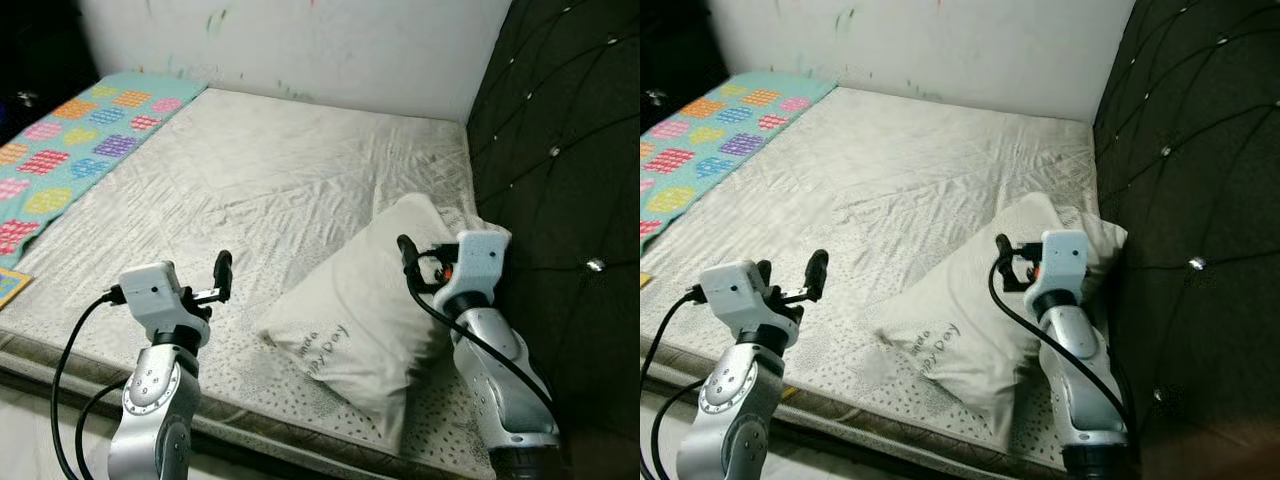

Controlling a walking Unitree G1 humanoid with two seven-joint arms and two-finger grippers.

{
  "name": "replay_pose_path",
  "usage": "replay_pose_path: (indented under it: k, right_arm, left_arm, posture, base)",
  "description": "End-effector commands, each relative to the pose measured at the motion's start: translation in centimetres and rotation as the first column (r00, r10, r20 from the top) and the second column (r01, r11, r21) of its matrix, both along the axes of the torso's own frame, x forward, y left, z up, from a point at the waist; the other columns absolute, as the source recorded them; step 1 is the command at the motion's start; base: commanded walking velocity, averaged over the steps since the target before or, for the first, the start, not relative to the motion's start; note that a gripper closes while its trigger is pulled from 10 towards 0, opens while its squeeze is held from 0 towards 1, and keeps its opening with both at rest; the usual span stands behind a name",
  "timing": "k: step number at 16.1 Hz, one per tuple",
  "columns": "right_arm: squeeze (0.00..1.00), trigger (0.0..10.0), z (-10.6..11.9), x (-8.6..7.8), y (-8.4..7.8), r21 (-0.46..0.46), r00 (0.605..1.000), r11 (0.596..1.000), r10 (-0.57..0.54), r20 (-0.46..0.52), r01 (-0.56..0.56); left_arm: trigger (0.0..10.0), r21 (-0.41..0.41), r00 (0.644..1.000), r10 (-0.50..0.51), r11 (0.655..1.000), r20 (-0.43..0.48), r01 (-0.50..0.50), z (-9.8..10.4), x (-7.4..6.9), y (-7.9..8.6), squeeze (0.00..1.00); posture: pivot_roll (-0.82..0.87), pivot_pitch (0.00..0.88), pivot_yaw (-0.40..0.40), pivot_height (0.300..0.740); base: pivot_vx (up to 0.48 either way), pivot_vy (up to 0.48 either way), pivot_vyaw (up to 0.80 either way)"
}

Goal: Clean up the room

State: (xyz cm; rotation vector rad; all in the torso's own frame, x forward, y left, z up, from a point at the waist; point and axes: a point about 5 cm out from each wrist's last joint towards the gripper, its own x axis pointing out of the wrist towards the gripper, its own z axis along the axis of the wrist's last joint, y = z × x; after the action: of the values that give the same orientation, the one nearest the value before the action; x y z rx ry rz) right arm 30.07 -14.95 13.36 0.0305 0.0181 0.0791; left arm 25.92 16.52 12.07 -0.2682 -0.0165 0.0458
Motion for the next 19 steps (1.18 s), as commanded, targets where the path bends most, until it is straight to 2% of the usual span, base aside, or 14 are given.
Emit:
replay_pose_path:
  k: [1,10,19]
  right_arm:
    - [0.0,10.0,0.35,0.04,-0.29,-0.004,1.0,1.0,-0.006,0.005,0.006]
    - [0.0,10.0,0.35,0.13,-0.29,-0.008,1.0,1.0,0.0,0.0,0.0]
    - [0.0,10.0,0.38,0.15,-0.23,-0.003,1.0,1.0,0.022,0.007,-0.022]
  left_arm:
    - [10.0,-0.012,1.0,-0.013,1.0,-0.008,0.012,0.02,0.09,-0.32,0.0]
    - [10.0,-0.021,1.0,-0.021,1.0,-0.006,0.021,0.14,0.05,-0.41,0.0]
    - [10.0,-0.021,1.0,-0.027,0.999,0.003,0.027,0.22,0.07,-0.46,0.0]
  posture:
    - [-0.14,0.0,-0.023,0.74]
    - [-0.14,0.0,-0.03,0.74]
    - [-0.14,0.0,-0.034,0.74]
  base:
    - [0.0,0.0,-0.8]
    - [0.0,0.028,-0.73]
    - [0.0,0.446,0.0]
